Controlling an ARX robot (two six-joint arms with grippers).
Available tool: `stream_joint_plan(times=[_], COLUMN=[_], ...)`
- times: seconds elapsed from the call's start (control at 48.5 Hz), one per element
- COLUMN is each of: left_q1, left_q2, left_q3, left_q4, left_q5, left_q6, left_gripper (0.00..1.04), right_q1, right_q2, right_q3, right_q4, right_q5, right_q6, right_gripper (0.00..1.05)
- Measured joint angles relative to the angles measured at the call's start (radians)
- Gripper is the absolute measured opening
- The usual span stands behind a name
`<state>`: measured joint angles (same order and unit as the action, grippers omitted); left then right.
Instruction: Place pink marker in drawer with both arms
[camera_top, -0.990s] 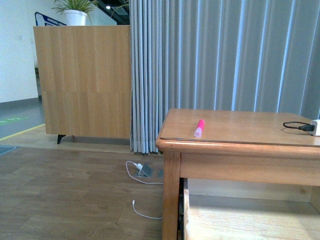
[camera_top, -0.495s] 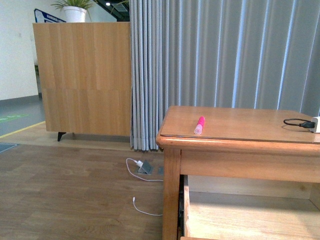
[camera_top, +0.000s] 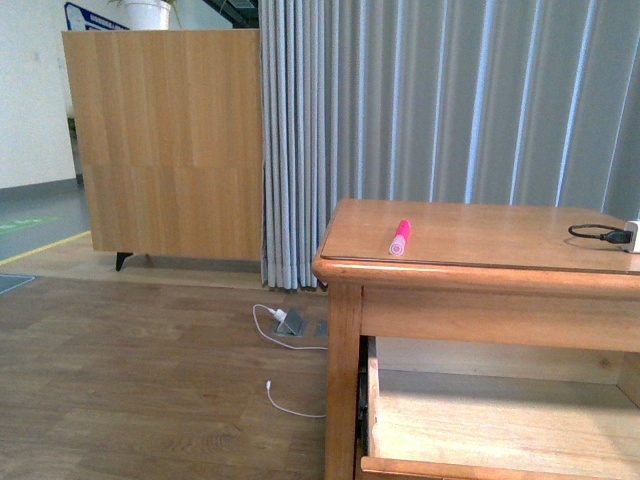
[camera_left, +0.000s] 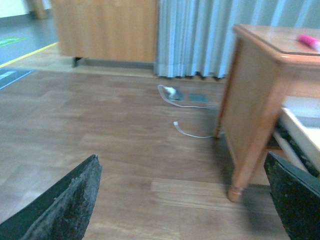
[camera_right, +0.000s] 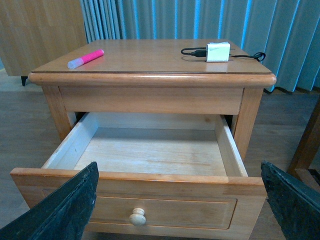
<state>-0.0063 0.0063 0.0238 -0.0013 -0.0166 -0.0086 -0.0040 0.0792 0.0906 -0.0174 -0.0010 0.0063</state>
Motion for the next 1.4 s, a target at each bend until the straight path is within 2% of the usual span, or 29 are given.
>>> stream_joint_plan(times=[0.103, 0.144, 0.474, 0.68, 1.01, 1.402], left_q1=[-0.136, -0.166, -0.197, -0.277, -0.422, -0.467], left_q2=[0.140, 0.204, 0.834, 1.187, 1.609, 2.019], left_q3=[0.028, 0.044, 0.358, 0.600, 1.034, 1.543], left_q4=[-0.021, 0.006, 0.364, 0.456, 0.473, 0.333], left_q5=[-0.359, -0.386, -0.213, -0.154, -0.136, -0.140], left_q6=[-0.091, -0.100, -0.056, -0.005, 0.063, 0.032], left_gripper=[0.99, 0.99, 0.99, 0.99, 0.99, 0.99], right_q1=[0.000, 0.000, 0.000, 0.000, 0.000, 0.000], right_q2=[-0.001, -0.001, -0.001, -0.001, -0.001, -0.001], right_q3=[0.000, 0.000, 0.000, 0.000, 0.000, 0.000], right_q4=[0.000, 0.000, 0.000, 0.000, 0.000, 0.000], right_q5=[0.000, 0.000, 0.000, 0.000, 0.000, 0.000], right_q6=[0.000, -0.001, -0.002, -0.002, -0.002, -0.002], right_gripper=[0.96, 0.96, 0.96, 0.96, 0.96, 0.96])
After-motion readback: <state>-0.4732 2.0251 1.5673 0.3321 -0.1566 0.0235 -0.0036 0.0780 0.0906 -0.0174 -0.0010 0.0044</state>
